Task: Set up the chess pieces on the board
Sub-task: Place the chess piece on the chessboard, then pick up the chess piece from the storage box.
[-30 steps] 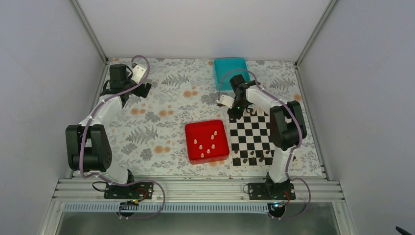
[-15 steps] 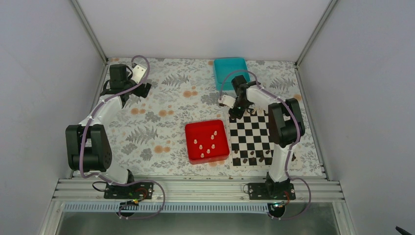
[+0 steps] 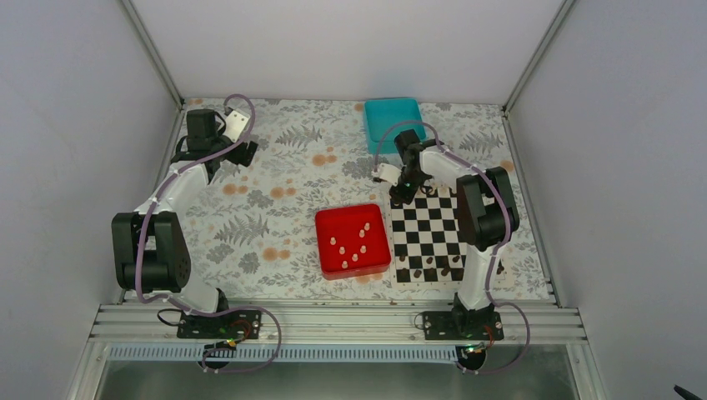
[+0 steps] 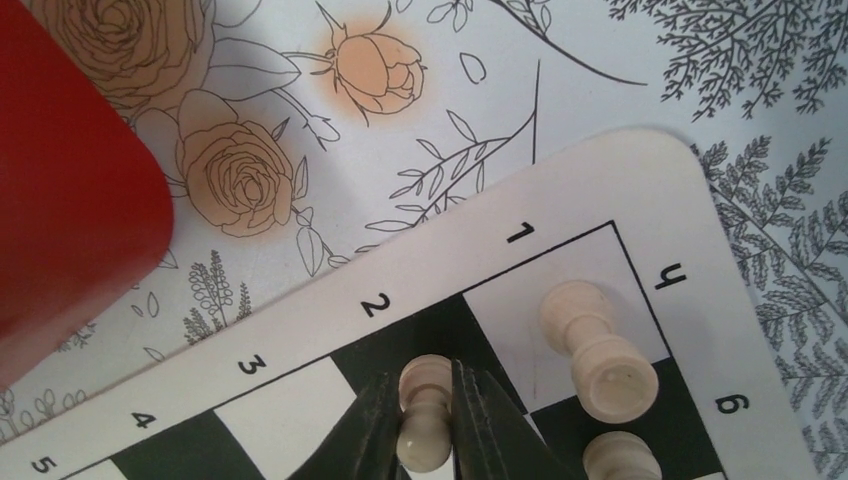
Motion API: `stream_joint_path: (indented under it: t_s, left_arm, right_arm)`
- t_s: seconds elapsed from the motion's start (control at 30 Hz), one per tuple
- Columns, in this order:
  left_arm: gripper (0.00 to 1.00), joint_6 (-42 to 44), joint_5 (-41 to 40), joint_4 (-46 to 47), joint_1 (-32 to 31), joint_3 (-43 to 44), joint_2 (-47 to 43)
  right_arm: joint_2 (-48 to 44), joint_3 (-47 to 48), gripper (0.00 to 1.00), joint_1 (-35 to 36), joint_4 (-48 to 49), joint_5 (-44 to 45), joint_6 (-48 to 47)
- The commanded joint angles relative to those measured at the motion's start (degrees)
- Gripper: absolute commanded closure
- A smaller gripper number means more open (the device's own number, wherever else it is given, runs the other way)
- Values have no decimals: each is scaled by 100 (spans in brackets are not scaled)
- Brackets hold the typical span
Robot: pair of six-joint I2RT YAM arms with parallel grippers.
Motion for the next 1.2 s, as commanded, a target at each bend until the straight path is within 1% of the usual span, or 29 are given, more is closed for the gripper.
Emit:
stream_joint_path:
  t_s: [0.0,0.1,0.2,0.33,0.43,0.53,0.67,0.77,0.9,1.17]
  left_arm:
    - [0,-14,119,9,33,12,-61]
    - [0,-14,117,9,34,16,-55]
    - [0,4,142,-8,28,26,-54]
    - [0,3,143,-7,33,36,-53]
    - [0,4,137,-4,37,41,-52]
    - [0,0,126,-8,33,44,-56]
    - [0,1,104,-3,33,40,-58]
    - [0,-3,108,5,32,37,-54]
    - [0,-5,110,-8,28,47,-65]
    - [0,-9,108,1,33,39,-67]
  right_arm:
    - [133,-94,81,-59,27,-60,-16]
    - [-44,-12,75,-55,-22,-37,11]
    - [-259,333,68,-45,-361,-185,48]
    - [-561,899,65,91,-833,-326,64]
    - [-720,1165,63,412,-1162,-281,49]
    - [-892,1232,62,968,-1381,-209,-21]
    - [-957,1162,60,1649,-1685,-174,-13]
    - [-938,927,59,1951,-1602,-69,51]
    - [-823,582,60,2075,-1363,76,120]
    - [-612,56,60,2094,-1033,275,249]
